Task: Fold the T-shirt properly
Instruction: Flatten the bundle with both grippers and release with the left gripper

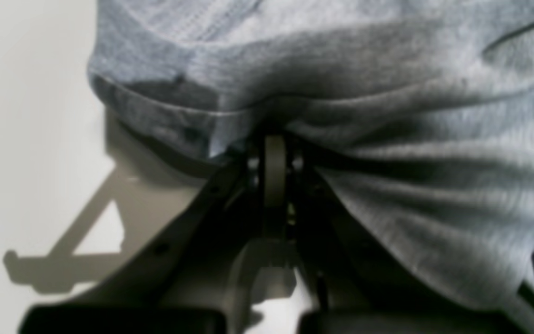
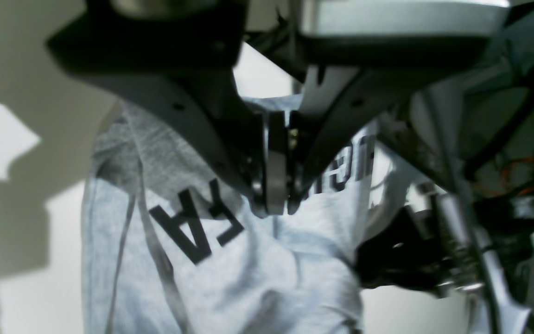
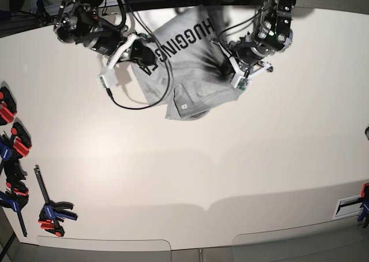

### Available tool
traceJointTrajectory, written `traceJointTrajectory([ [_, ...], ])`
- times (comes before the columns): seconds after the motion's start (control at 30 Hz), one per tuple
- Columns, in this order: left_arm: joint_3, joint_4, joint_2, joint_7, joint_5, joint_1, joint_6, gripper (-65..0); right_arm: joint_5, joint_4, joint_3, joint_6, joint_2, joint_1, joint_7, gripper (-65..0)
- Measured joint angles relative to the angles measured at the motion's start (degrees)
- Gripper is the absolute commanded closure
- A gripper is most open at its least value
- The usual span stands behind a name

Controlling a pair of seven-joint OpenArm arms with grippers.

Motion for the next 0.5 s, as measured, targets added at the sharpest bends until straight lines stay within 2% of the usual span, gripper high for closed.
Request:
traceJointTrajectory([
  [0.2, -0.17, -10.14, 0.04, -6.88, -2.56, -6.91, -0.24, 0.0, 6.34, 7.52, 1.42, 0.87, 0.02, -4.33, -0.5, 0.0],
  [0.27, -0.2, -13.62, 0.04, -7.08, -4.26, -10.16, -0.35, 0.0, 8.92, 10.25, 1.4, 0.87, 0.02, -5.11, -0.5, 0.0],
  [0.33, -0.22, -16.06, 0.0, -6.16, -7.5, -12.98, -0.17, 0.0, 10.97, 12.46, 1.29, 0.9, -0.02, -5.11, -0.22, 0.0],
  [0.43, -0.26, -16.17, -0.02, -2.08, -13.09, -15.58, 0.33, 0.0, 10.8, 13.29, 1.29, 0.9, -1.33, -4.81, 1.92, 0.0],
  [0.5, -0.26, -14.88, -0.15, 1.7, -15.98, -16.7, -1.81, 0.0, 10.14, 13.29, 1.03, 0.9, -2.25, -4.7, 2.8, 0.0],
])
